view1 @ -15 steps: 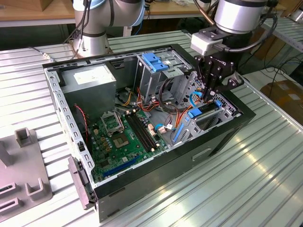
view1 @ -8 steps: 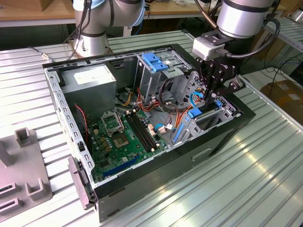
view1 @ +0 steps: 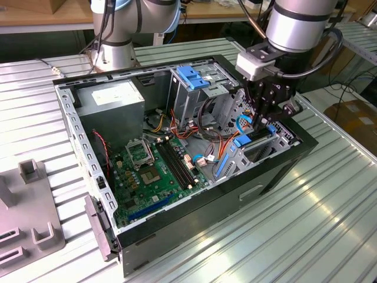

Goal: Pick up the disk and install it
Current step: 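Insert the second disk wire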

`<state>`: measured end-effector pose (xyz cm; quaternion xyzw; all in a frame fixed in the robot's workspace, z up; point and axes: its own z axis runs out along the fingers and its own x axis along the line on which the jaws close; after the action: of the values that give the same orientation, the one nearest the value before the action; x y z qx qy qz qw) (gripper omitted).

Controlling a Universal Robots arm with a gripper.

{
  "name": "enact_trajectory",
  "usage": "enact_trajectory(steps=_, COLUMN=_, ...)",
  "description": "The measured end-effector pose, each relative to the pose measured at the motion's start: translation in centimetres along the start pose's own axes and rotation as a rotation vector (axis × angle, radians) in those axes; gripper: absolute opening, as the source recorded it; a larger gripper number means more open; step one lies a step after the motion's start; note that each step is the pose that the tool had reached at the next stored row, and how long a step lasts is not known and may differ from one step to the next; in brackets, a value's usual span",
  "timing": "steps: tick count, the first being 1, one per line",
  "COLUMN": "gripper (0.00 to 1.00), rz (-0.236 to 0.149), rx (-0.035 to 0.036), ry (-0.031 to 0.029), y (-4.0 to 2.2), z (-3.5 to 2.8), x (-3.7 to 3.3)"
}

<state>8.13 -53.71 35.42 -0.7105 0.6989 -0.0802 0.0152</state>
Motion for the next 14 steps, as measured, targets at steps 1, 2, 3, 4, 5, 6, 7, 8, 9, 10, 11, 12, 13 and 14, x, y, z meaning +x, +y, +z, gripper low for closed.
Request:
enact_trajectory(steps=1, gripper=0.16, rz=0.0, rx=0.0021, ry=-0.0005, y=0.03, z=0.01, x=0.0)
enact_trajectory(steps=2, gripper=0.16, rz=0.0, rx=0.0033, ry=-0.0013, y=0.03, z=0.03, x=0.0)
enact_trajectory(steps=3, gripper=0.16, rz=0.0, rx=0.0048, ry=-0.002, y=0.04, z=0.06, x=-0.01)
enact_trajectory(steps=4, gripper=0.16, rz=0.001, rx=0.006, ry=-0.002, y=0.05, z=0.1, x=-0.01)
enact_trajectory(steps=5, gripper=0.16, rz=0.001, rx=0.0068, ry=-0.0019, y=0.05, z=0.13, x=-0.01)
enact_trajectory(steps=6, gripper=0.16, rz=0.001, rx=0.0094, ry=-0.0018, y=0.07, z=0.24, x=-0.02)
enact_trajectory(steps=7, gripper=0.16, rz=0.001, rx=0.0107, ry=-0.002, y=0.07, z=0.28, x=-0.02)
enact_trajectory(steps=8, gripper=0.16, rz=0.001, rx=0.0117, ry=-0.0024, y=0.08, z=0.32, x=-0.02)
enact_trajectory(steps=9, gripper=0.16, rz=0.001, rx=0.0127, ry=-0.0032, y=0.08, z=0.36, x=0.0)
enact_trajectory(steps=10, gripper=0.16, rz=0.002, rx=0.0129, ry=-0.0038, y=0.09, z=0.38, x=0.01)
enact_trajectory(steps=11, gripper=0.16, rz=0.002, rx=0.013, ry=-0.0048, y=0.09, z=0.4, x=0.01)
enact_trajectory(steps=12, gripper=0.16, rz=0.002, rx=0.013, ry=-0.0064, y=0.1, z=0.42, x=0.02)
enact_trajectory(steps=13, gripper=0.16, rz=0.003, rx=0.013, ry=-0.0109, y=0.11, z=0.47, x=0.06)
enact_trajectory(steps=14, gripper=0.16, rz=0.003, rx=0.0131, ry=-0.013, y=0.11, z=0.49, x=0.1)
